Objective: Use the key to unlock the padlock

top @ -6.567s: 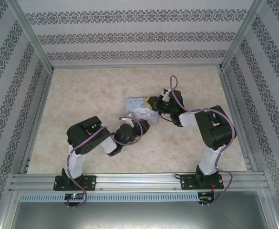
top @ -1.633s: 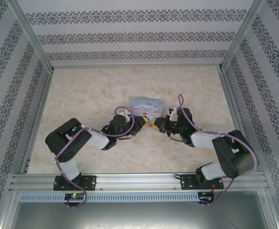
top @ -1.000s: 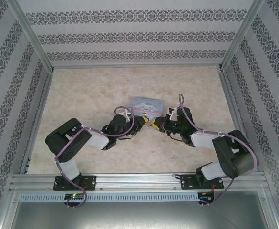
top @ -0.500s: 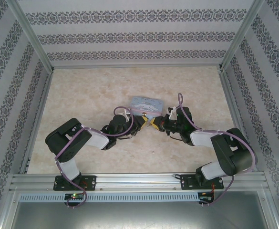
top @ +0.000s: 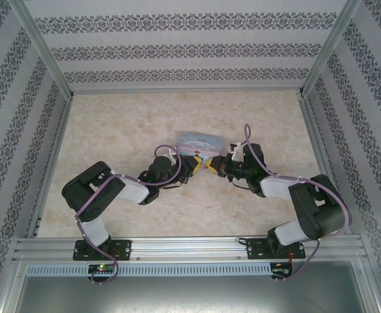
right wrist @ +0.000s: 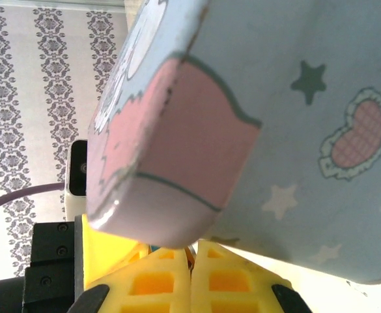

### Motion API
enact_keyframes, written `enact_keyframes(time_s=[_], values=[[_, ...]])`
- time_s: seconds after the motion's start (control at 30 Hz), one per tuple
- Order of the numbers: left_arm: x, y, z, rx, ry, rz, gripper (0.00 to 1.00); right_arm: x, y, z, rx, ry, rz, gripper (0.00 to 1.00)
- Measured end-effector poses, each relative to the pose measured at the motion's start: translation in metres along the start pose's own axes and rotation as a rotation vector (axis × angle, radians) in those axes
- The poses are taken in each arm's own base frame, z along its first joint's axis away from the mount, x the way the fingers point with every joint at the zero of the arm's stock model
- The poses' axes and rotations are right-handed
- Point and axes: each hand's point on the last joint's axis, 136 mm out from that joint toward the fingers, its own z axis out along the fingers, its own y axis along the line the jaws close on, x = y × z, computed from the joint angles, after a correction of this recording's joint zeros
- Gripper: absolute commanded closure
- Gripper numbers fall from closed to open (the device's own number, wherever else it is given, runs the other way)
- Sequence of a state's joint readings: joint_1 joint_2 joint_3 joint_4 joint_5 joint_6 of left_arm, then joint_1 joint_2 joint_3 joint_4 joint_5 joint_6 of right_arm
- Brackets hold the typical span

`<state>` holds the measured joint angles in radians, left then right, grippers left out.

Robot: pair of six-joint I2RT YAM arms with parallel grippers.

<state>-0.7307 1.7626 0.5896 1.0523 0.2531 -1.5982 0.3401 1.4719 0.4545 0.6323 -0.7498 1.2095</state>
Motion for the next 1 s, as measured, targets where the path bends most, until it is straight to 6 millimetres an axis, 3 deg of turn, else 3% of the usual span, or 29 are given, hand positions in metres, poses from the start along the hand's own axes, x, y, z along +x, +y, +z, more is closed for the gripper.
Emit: enact_keyframes(time_s=[1.0], values=[[-0.012, -0.006, 0.000, 0.019, -0.062, 0.002, 1.00, -0.014, 0.009, 0.011, -0.024, 0.100, 0.018, 1.00]])
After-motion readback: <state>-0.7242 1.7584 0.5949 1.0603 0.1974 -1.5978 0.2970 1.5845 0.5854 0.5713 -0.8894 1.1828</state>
